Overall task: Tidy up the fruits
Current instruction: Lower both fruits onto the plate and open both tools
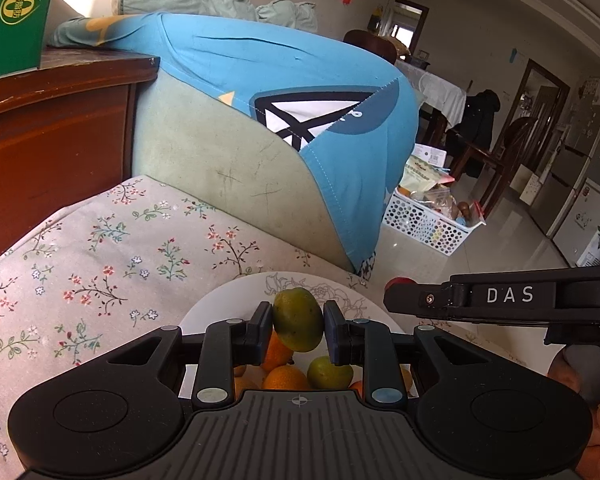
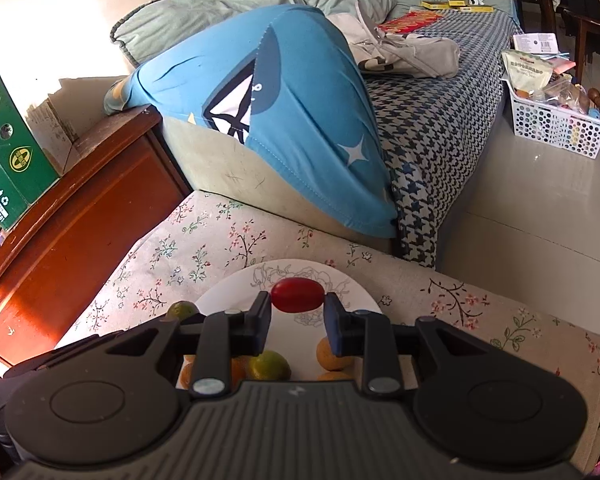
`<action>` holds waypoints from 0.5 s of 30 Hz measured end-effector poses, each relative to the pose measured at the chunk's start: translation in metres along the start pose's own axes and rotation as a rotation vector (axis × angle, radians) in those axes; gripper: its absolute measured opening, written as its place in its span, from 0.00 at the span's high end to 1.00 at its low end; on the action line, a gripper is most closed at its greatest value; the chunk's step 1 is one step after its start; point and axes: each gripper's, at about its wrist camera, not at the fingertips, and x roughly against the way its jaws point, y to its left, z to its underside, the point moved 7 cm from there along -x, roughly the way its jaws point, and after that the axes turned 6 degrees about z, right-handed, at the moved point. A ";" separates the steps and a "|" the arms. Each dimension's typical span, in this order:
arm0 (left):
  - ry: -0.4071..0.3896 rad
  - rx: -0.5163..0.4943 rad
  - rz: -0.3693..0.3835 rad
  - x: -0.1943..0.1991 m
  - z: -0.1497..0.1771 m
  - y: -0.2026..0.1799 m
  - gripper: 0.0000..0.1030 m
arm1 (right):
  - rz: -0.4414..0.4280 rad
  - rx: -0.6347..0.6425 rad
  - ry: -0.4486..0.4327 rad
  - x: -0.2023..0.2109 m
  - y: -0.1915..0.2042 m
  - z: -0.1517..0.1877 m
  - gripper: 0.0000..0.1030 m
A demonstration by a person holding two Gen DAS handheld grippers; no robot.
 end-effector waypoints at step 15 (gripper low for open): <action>0.000 0.042 0.000 -0.017 -0.001 0.010 0.76 | 0.024 -0.042 0.055 -0.028 -0.005 0.005 0.69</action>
